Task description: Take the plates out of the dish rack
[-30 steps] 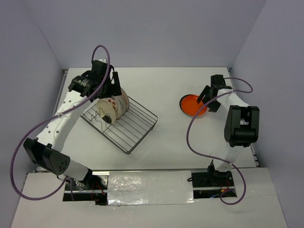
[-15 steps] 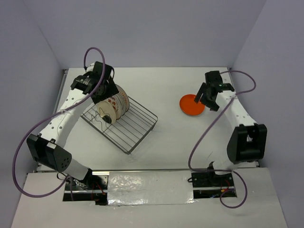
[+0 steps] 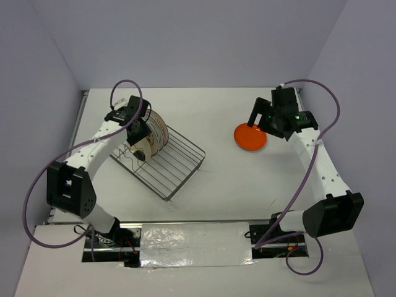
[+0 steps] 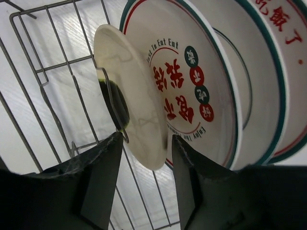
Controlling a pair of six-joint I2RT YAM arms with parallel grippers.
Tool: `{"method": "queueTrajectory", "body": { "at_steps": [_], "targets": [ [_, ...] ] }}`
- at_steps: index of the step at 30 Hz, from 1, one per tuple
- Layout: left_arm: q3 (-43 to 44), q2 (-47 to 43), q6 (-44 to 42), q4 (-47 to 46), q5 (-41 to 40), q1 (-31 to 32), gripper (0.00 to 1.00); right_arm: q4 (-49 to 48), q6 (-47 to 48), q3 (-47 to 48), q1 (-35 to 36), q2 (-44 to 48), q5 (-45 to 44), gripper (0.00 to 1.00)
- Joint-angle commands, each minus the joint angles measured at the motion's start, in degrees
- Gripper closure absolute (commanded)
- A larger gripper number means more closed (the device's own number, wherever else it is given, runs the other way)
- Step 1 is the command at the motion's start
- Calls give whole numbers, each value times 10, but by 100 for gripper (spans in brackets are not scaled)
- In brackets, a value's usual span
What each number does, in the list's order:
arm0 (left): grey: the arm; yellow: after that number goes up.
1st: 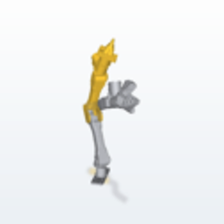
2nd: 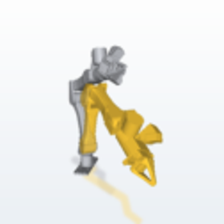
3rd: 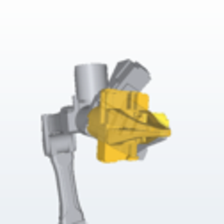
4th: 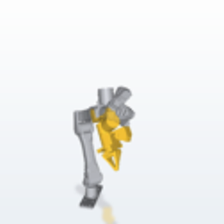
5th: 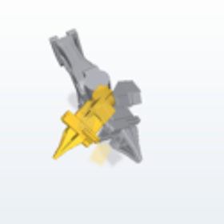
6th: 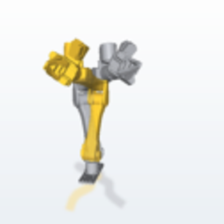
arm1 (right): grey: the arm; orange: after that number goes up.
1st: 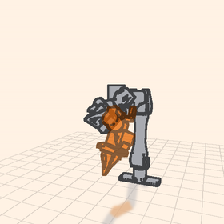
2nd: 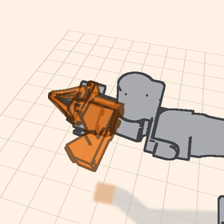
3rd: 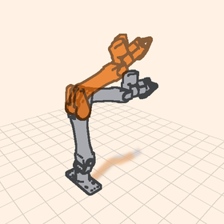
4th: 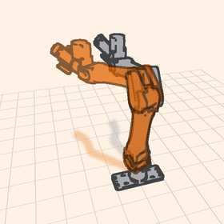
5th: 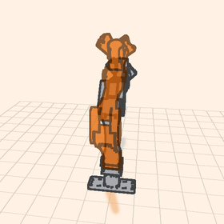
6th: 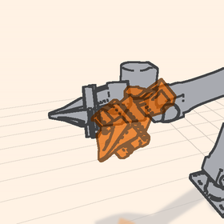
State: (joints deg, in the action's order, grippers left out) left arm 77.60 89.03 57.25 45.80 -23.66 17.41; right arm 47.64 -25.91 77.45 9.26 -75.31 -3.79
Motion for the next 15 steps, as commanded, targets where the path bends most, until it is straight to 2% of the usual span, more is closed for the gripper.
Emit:
{"method": "queueTrajectory", "body": {
  "at_steps": [1,6,8,11,15],
  "targets": [
    [-29,4,8,-68,9,-8,43,18,24,31,10,20,15,5],
    [-69,-3,10,-113,37,-17,63,28,30,45,15,23,14,5],
    [-73,-9,8,-114,40,-17,74,33,29,56,16,23,10,5],
    [-57,-23,1,-104,33,-17,83,40,27,73,17,22,5,5],
    [18,-40,-23,-62,12,-17,97,54,23,100,17,15,3,5]
  ]
}}
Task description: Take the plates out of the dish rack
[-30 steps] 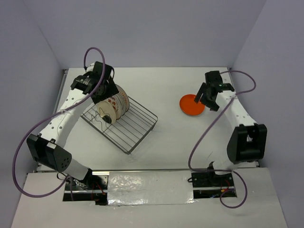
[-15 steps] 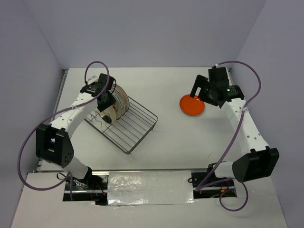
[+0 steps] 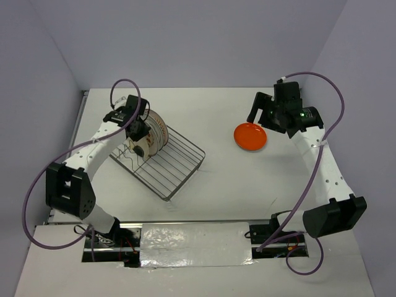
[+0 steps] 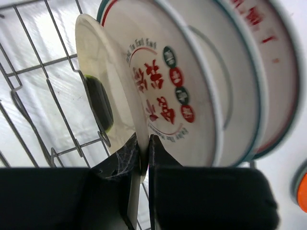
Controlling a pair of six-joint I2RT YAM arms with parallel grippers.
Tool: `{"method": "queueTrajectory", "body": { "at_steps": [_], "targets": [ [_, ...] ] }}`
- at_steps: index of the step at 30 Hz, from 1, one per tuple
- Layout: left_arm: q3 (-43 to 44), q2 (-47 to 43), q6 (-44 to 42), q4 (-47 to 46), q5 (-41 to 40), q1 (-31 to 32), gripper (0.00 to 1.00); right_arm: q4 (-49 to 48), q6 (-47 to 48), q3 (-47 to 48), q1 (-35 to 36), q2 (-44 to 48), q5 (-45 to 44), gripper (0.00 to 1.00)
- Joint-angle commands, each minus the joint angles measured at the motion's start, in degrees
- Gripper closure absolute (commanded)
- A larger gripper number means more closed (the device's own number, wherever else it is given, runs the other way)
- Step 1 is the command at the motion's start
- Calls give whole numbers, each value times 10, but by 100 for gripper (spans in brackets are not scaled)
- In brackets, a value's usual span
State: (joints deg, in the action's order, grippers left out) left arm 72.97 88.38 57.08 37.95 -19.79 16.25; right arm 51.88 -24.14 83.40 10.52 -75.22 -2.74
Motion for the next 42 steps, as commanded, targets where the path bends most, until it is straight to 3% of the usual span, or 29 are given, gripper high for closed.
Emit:
{"method": "queueTrajectory", "body": {
  "at_steps": [1,6,11,14,16,17,20,23,26,28,34,37,39,42],
  "targets": [
    [81,-37,-28,41,-40,-5,100,16,4,47,5,12,-8,5],
    [160,-60,-103,81,-59,0,100,38,-11,98,5,2,5,5],
    [175,-85,-323,-20,35,34,100,52,-42,190,5,-19,90,2],
    [194,-83,-485,-36,20,126,100,74,-72,276,5,-60,129,0],
    [196,-76,-616,-36,-9,233,100,81,-96,329,5,-91,161,0],
    [196,-67,-650,-29,-40,303,100,82,-106,343,5,-100,165,0],
    [180,-57,-731,-57,-96,401,100,81,-124,391,6,-138,195,0],
    [165,-53,-793,-83,-89,445,100,120,-123,434,12,-184,209,0],
    [174,-37,-829,-100,-100,483,100,137,-107,398,20,-189,190,0],
    [185,-25,-847,-89,-71,490,100,119,-93,320,30,-176,187,0],
    [185,-5,-886,-102,-81,498,93,75,-72,151,66,-119,252,4],
    [169,-9,-893,-122,-81,498,90,14,-102,60,67,-75,321,16],
    [164,-6,-892,-127,-82,498,89,-22,-139,10,67,-41,353,33],
    [154,-2,-887,-140,-85,498,77,-71,-173,-11,67,-20,367,75]
  ]
}}
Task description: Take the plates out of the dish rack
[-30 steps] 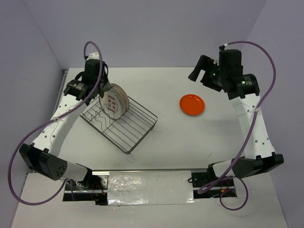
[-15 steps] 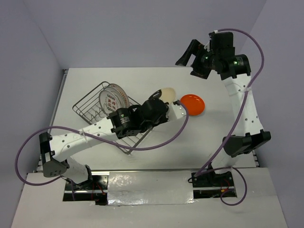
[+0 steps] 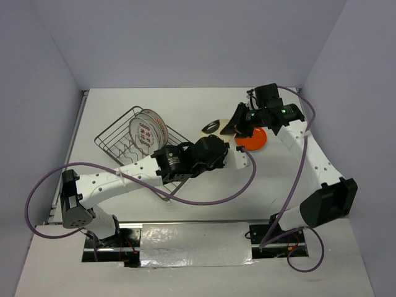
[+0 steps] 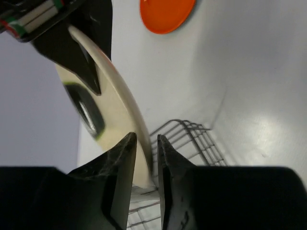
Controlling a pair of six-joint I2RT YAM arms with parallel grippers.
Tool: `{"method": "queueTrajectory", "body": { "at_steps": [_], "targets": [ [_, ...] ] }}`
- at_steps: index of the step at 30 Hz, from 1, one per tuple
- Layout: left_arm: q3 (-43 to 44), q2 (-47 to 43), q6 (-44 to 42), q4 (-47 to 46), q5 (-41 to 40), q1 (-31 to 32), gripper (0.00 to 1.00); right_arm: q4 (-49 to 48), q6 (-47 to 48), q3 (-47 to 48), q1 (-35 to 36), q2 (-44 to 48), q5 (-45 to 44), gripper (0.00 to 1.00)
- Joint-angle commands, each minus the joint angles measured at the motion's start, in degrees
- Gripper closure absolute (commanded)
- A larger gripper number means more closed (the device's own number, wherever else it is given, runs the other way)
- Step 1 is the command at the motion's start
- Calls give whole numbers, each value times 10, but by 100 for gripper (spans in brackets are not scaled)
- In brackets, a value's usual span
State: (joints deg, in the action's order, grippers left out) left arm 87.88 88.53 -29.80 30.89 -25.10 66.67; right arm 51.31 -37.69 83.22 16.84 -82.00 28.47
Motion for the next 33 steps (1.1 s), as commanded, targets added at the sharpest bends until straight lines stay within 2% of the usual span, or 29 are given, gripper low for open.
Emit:
{"method": "queueTrajectory", "body": {
  "at_steps": [1,2,3,5,9,12,13,14,15,16,17,18,19,21,25,28,29,30,31,33],
  "targets": [
    [-2,-4,-14,-72,-36,-6,60,-68,-43,-6,4,49,43,94],
    [-8,-7,-5,-90,-53,-7,55,-64,-45,-1,1,50,26,100],
    [-22,-10,-1,-101,-63,-7,42,-52,-41,17,-1,47,-7,100],
    [-32,-21,14,-117,-78,-8,1,-41,-31,36,-14,37,-29,100],
    [-46,-52,97,-106,-93,-24,1,-33,13,67,-94,0,-90,99],
    [-26,-70,200,-71,-94,-75,0,-67,50,51,-144,-36,-170,98],
    [-11,-64,240,-51,-84,-126,0,-76,57,47,-153,-55,-200,98],
    [5,-58,331,-27,-72,-159,1,-92,79,37,-157,-67,-213,97],
    [46,-49,371,33,-58,-192,0,-110,87,35,-159,-79,-234,97],
    [68,-22,413,66,-23,-257,1,-119,93,33,-162,-91,-272,97],
    [104,-9,474,95,-7,-286,1,-139,101,22,-164,-117,-275,97],
    [120,2,495,143,6,-310,0,-152,99,15,-164,-127,-274,96],
    [133,22,515,163,8,-345,1,-167,97,5,-192,-134,-272,95],
    [152,33,554,186,27,-378,1,-216,93,-30,-202,-149,-260,94],
    [150,31,582,207,78,-452,0,-219,102,-41,-209,-213,-222,90],
    [127,9,582,192,126,-489,0,-220,98,-69,-210,-219,-221,84],
    [116,6,579,192,128,-494,0,-230,97,-81,-210,-214,-223,79],
    [113,2,577,193,125,-500,1,-233,98,-89,-210,-206,-225,58],
    [109,2,571,195,122,-501,1,-227,97,-95,-208,-206,-231,44],
    [102,7,564,200,119,-502,1,-186,99,-86,-207,-227,-249,26]
  ]
}}
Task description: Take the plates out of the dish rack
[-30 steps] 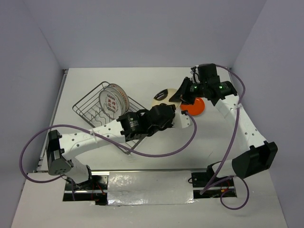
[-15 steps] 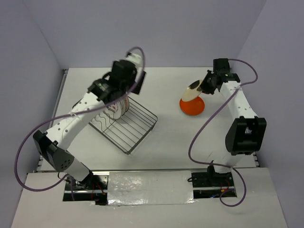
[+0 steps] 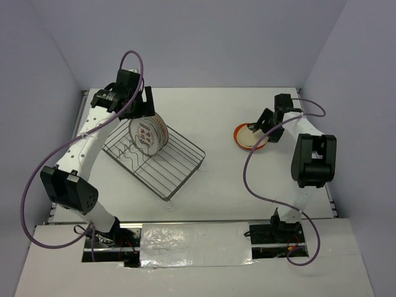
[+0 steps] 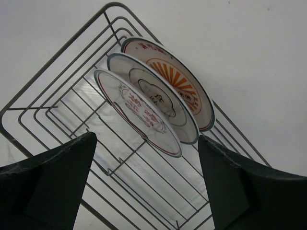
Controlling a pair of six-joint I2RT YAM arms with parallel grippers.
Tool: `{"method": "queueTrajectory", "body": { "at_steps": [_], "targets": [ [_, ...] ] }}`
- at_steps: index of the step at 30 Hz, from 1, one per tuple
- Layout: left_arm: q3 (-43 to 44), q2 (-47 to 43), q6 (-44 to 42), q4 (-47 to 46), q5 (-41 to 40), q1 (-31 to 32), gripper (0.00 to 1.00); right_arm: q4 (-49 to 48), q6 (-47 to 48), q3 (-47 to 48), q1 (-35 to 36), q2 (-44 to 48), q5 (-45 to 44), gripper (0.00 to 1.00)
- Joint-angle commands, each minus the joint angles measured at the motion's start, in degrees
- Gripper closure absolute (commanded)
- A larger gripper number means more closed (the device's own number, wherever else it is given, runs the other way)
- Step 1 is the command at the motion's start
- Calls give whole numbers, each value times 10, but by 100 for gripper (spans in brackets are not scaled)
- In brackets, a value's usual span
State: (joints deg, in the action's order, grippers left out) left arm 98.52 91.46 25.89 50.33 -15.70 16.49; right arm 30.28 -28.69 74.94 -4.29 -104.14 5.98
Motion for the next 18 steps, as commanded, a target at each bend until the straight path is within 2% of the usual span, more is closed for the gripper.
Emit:
{"method": "queueTrajectory", "body": {
  "at_steps": [1,2,3,4,7,11,14,16,18],
  "targets": [
    [-6,-21,3,8,27,0,1,80,11,24,6,-18,-42,22],
    [-5,-17,3,14,28,1,1,108,14,40,11,-30,-58,18],
    [-3,-11,3,16,29,0,1,138,14,55,24,-42,-109,5],
    [1,-9,0,17,31,1,0,183,11,77,32,-61,-137,0],
    [15,-3,7,20,34,1,0,196,0,74,56,-51,-186,0],
    [25,3,49,28,18,1,0,181,-4,51,60,4,-176,0],
    [8,1,107,16,19,6,0,209,-9,64,72,52,-207,0],
    [-11,-4,160,-6,-12,23,1,202,-4,56,88,88,-210,0],
    [-19,-8,198,-15,-41,38,7,203,-1,58,97,126,-200,0]
  ]
}}
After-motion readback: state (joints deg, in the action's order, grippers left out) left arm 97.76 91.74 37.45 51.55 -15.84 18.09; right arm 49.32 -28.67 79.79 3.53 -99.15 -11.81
